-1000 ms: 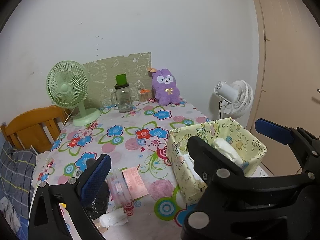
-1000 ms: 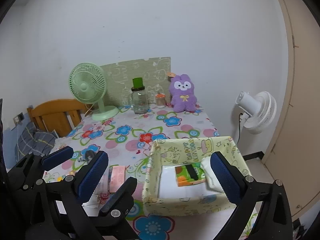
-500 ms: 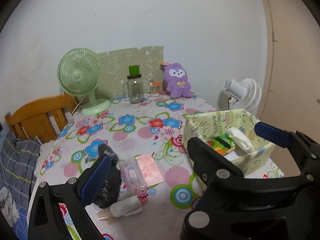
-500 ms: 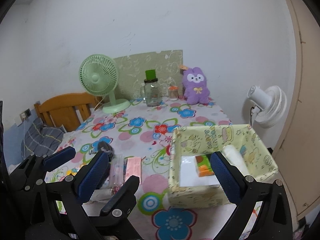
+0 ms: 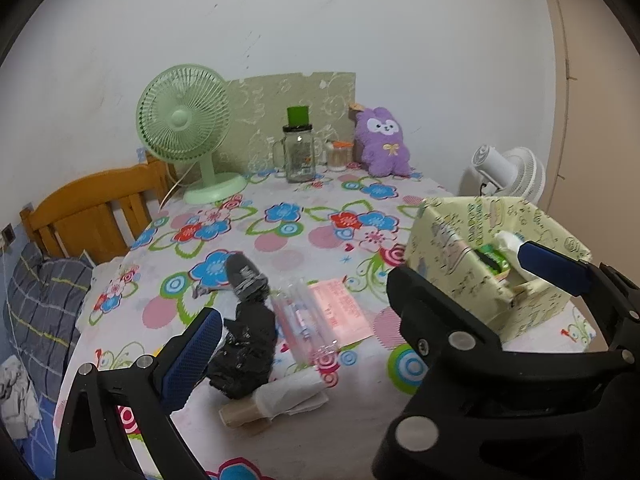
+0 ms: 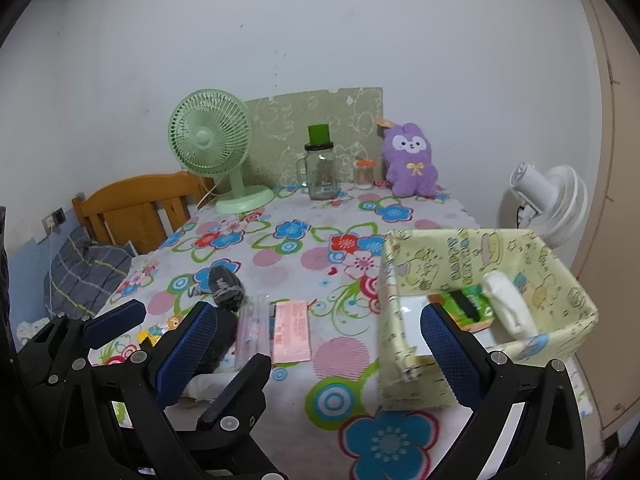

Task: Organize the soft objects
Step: 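Withdraw both grippers from the yellow box back over the table, then grasp the clear plastic bag with the right gripper while the left grasps the black umbrella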

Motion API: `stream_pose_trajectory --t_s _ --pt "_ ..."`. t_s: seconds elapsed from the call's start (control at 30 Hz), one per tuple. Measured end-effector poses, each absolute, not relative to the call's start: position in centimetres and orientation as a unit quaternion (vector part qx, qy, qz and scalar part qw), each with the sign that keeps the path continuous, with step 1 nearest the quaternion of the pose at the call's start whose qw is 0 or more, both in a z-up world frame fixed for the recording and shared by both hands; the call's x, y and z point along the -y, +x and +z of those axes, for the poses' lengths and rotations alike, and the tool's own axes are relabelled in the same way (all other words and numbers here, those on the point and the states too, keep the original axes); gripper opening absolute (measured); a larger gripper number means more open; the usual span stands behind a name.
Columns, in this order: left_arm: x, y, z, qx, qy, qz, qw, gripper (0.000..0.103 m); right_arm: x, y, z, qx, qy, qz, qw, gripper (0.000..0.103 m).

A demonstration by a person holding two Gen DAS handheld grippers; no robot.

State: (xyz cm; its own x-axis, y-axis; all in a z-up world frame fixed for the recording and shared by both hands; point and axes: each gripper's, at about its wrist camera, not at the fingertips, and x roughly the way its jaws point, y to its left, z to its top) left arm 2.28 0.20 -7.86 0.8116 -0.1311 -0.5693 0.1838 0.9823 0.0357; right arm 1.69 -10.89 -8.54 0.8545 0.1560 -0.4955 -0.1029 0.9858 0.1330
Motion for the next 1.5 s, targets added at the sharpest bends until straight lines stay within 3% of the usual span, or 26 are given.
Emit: stream_pose_trajectory --t_s 0.77,0.97,1.23,1.3,1.4,1.5 --pt "-5.0 4.6 -12.6 -0.358 0.032 -0.021 0.933 0.095 5.8 4.6 -13.1 -0.307 0.033 0.106 0.945 0.096" --pt "-6.2 5.1 -13.2 -0.364 0.026 -0.018 0.931 0.087 4.7 5.3 -13.8 -0.318 0.03 0.113 0.941 0.096" --pt "-7.1 6.4 -14.2 -0.383 0.008 -0.019 0.923 0.063 3.6 6.5 -14.4 -0.331 0.024 0.113 0.937 0.093" --pt "-7.1 6.7 -14.4 -0.385 0.003 -0.021 0.923 0.061 3.6 6.9 -14.6 -0.337 0.027 0.113 0.934 0.093" --pt "-6.8 6.8 -14.5 -0.385 0.007 -0.025 0.923 0.049 3.6 7.4 -14.9 -0.343 0.029 0.111 0.932 0.093" --pt "-6.5 7.2 -14.7 -0.391 0.005 -0.032 0.92 0.045 3.7 7.9 -15.2 -0.352 0.031 0.11 0.929 0.088"
